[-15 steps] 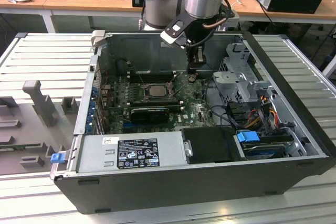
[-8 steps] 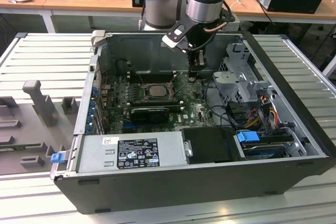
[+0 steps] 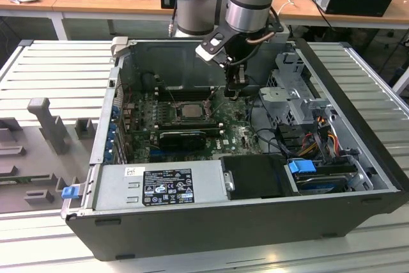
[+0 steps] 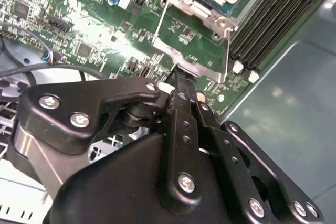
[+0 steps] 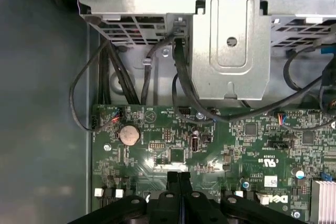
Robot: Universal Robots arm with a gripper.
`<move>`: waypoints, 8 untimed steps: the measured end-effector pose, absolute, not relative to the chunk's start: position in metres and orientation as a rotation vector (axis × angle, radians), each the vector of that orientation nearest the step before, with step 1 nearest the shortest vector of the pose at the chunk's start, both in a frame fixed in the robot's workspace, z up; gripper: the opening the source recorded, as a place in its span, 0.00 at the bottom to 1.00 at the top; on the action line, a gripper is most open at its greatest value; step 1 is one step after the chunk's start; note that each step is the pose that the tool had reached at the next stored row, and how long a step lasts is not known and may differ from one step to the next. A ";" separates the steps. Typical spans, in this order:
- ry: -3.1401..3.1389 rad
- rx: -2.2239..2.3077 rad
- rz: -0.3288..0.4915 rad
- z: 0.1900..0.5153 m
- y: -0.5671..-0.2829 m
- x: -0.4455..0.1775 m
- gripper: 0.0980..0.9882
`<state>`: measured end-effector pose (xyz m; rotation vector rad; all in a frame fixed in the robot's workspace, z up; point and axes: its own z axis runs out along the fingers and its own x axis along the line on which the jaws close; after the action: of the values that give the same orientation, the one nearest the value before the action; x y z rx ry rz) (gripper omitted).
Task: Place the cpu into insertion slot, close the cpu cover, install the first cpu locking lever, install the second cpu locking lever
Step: 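Close the cpu cover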
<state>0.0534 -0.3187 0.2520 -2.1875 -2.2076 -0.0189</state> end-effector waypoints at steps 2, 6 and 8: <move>-2.207 -2.187 -0.018 0.252 -0.319 0.053 0.01; -2.207 -2.187 -0.018 0.252 -0.319 0.049 0.01; -2.207 -2.187 -0.018 0.252 -0.319 0.049 0.01</move>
<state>0.0488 -0.3188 0.2518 -2.1869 -2.2071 -0.0183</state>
